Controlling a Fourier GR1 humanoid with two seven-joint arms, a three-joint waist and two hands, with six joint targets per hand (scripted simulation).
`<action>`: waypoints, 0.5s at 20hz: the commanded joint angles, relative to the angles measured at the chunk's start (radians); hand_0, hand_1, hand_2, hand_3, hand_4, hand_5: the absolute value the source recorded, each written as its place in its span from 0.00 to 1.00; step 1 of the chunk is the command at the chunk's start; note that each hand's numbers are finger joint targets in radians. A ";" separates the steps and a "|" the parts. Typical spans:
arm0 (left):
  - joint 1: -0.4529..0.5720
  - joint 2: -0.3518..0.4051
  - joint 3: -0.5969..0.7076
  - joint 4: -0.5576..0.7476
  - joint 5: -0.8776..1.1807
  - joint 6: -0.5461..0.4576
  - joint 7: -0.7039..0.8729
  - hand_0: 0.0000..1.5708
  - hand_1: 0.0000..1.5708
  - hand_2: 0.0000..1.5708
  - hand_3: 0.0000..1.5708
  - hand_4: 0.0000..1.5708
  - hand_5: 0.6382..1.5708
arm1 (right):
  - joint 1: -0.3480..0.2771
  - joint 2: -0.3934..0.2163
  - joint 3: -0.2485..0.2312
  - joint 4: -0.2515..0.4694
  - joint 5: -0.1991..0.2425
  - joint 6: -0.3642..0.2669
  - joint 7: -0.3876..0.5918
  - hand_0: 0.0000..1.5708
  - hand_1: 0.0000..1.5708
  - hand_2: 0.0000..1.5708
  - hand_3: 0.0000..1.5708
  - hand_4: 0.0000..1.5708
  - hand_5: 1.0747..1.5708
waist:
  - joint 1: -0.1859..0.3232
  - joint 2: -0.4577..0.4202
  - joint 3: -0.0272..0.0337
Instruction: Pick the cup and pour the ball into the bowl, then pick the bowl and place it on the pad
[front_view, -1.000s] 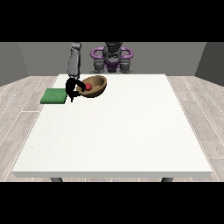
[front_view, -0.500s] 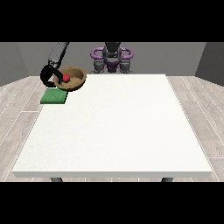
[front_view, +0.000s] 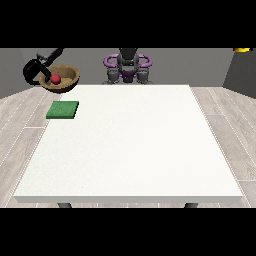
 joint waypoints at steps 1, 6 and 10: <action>0.019 0.030 0.004 0.015 0.023 -0.033 -0.013 0.00 0.00 0.00 0.00 0.77 0.98 | 0.000 -0.016 -0.020 0.035 0.006 0.010 -0.010 1.00 1.00 1.00 0.37 0.70 0.99 | 0.016 0.012 0.0006; 0.001 0.019 0.000 -0.037 0.035 -0.028 -0.073 0.00 0.00 0.00 0.00 0.77 0.98 | -0.039 -0.053 -0.104 0.138 -0.038 0.031 -0.119 1.00 1.00 1.00 0.31 0.68 1.00 | 0.057 0.128 0.0014; 0.021 0.074 0.031 0.072 0.012 -0.052 -0.156 0.00 0.00 0.00 0.00 0.77 0.98 | -0.053 0.022 -0.079 0.084 -0.052 0.017 -0.078 1.00 1.00 1.00 0.28 0.68 1.00 | 0.018 0.128 0.0000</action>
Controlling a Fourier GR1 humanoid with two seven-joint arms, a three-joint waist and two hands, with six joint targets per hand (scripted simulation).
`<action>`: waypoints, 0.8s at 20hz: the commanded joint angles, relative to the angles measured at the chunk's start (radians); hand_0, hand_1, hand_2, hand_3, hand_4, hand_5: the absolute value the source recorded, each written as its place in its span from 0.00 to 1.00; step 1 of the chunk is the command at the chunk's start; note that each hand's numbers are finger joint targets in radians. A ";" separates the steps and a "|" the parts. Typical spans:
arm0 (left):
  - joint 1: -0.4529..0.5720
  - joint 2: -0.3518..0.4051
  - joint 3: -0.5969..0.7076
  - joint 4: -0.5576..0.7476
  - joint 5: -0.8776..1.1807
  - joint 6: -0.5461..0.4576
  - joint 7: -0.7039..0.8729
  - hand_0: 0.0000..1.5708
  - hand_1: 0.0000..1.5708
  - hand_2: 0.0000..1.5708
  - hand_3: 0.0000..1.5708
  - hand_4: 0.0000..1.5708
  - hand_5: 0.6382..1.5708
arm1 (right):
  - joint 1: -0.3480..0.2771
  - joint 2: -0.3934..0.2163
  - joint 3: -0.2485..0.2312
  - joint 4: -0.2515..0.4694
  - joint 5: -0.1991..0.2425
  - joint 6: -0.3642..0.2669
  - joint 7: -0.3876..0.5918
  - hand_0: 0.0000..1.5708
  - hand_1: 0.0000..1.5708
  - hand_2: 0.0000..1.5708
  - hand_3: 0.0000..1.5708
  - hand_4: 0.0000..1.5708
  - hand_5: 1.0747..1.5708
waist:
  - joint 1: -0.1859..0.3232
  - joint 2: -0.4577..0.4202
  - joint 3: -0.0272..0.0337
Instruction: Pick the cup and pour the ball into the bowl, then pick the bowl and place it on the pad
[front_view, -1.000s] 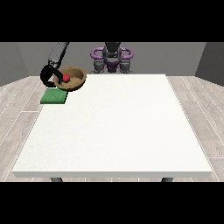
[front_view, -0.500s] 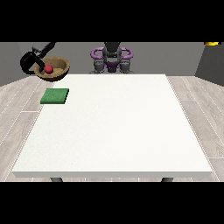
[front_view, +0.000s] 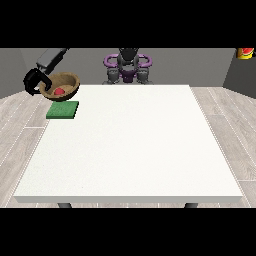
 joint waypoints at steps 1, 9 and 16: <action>0.049 -0.036 -0.009 0.000 -0.017 -0.005 -0.083 0.00 0.00 0.00 0.00 0.77 0.98 | 0.017 0.086 0.002 0.015 -0.007 -0.039 -0.033 1.00 1.00 1.00 0.29 0.67 1.00 | 0.014 0.002 -0.0002; -0.007 0.056 -0.001 0.012 0.021 -0.002 0.007 0.00 0.00 0.00 0.00 0.76 0.99 | -0.048 0.054 -0.085 0.100 -0.090 0.001 -0.015 1.00 1.00 1.00 0.47 0.58 1.00 | -0.004 0.022 0.0003; 0.017 0.032 -0.019 0.018 0.027 0.004 -0.004 0.00 0.00 0.00 0.00 0.76 0.99 | -0.036 0.009 -0.060 0.114 -0.019 -0.124 -0.014 0.99 0.99 0.96 0.59 0.00 0.97 | -0.004 -0.018 -0.0004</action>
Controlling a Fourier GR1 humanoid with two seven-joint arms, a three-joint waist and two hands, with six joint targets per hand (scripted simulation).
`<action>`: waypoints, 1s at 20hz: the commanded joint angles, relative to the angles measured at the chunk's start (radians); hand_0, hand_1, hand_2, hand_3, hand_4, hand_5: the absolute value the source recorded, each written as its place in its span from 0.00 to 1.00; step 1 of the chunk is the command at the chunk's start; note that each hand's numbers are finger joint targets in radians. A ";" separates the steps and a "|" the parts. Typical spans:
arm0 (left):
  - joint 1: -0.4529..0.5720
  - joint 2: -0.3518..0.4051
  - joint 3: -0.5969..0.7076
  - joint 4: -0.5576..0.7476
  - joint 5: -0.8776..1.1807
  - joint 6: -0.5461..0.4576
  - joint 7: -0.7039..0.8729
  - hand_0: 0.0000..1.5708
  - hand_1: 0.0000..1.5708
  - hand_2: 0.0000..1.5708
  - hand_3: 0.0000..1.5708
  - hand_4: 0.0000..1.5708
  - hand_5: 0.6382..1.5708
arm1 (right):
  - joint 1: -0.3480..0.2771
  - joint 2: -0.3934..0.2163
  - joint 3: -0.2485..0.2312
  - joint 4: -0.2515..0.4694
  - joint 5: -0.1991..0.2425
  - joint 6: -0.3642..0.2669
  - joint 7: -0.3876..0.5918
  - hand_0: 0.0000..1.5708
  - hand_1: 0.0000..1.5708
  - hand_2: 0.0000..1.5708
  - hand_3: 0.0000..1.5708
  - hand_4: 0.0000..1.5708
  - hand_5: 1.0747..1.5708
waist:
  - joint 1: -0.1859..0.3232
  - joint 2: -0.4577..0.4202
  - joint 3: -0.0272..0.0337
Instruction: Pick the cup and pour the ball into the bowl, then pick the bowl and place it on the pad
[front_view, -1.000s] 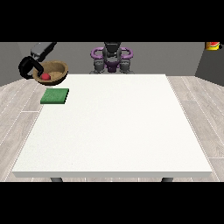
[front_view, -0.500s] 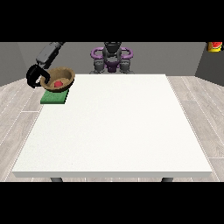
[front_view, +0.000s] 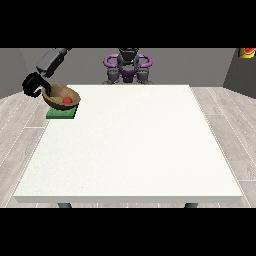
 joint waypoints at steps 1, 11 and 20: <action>0.023 -0.012 -0.004 -0.011 0.004 0.003 -0.015 0.00 0.00 0.00 0.00 0.76 0.99 | 0.005 -0.053 -0.033 0.024 -0.011 0.011 -0.051 0.98 0.98 0.92 0.56 0.00 0.96 | -0.007 0.017 0.0003; -0.015 0.075 0.032 0.071 0.030 -0.059 -0.097 0.00 0.00 0.00 0.00 0.76 0.99 | -0.092 -0.007 -0.034 0.015 -0.016 -0.097 -0.073 0.88 0.88 0.85 0.46 0.00 0.93 | 0.036 0.099 -0.0008; 0.003 0.034 -0.020 0.017 0.022 -0.009 -0.040 0.00 0.00 0.00 0.00 0.77 1.00 | -0.089 0.014 0.073 0.059 0.068 -0.042 -0.021 0.00 0.00 0.00 0.00 0.00 0.67 | 0.042 0.017 -0.0002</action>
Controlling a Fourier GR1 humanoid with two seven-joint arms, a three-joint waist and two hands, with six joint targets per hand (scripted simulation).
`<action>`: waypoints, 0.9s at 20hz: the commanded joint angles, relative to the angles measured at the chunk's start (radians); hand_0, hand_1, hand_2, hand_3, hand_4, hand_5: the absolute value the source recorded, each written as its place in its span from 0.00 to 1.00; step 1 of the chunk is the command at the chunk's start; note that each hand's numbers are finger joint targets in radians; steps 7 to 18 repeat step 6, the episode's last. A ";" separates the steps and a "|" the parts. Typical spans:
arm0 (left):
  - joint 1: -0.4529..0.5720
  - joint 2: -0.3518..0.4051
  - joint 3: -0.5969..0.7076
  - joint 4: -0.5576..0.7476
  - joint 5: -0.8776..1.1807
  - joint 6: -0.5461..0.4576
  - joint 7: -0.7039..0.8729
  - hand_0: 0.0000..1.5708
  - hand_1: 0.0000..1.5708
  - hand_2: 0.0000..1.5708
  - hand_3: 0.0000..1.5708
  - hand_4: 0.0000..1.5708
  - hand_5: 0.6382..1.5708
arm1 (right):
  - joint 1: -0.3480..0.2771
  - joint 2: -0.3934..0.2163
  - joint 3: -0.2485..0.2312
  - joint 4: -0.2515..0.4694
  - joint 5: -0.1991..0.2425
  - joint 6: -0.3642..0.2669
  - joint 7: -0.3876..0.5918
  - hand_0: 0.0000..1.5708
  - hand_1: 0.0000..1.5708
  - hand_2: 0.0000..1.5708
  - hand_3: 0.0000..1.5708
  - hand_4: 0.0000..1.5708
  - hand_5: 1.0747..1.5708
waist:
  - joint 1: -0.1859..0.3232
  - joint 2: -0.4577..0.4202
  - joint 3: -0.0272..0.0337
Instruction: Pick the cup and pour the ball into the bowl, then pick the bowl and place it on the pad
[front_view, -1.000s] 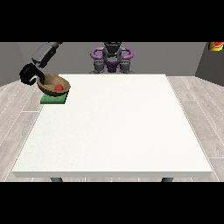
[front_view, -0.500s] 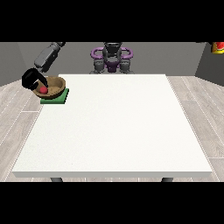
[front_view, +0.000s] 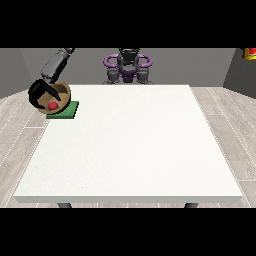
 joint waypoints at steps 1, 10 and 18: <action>-0.008 -0.075 -0.054 -0.086 0.008 0.048 0.048 0.00 0.00 0.00 0.00 0.76 1.00 | -0.010 0.040 0.044 0.032 0.038 -0.014 0.014 0.00 0.00 0.00 0.00 0.00 0.66 | 0.007 -0.053 0.0027; 0.050 -0.072 -0.067 0.048 -0.052 0.051 0.031 0.00 0.00 0.00 0.00 0.76 1.00 | -0.067 -0.034 0.102 -0.056 0.057 0.079 0.212 0.00 0.00 0.00 0.00 0.13 0.61 | -0.065 -0.197 -0.0006; 0.050 -0.072 -0.067 0.048 -0.052 0.051 0.031 0.00 0.00 0.00 0.00 0.76 1.00 | -0.067 -0.034 0.102 -0.056 0.057 0.079 0.212 0.00 0.00 0.00 0.00 0.13 0.61 | -0.065 -0.197 -0.0006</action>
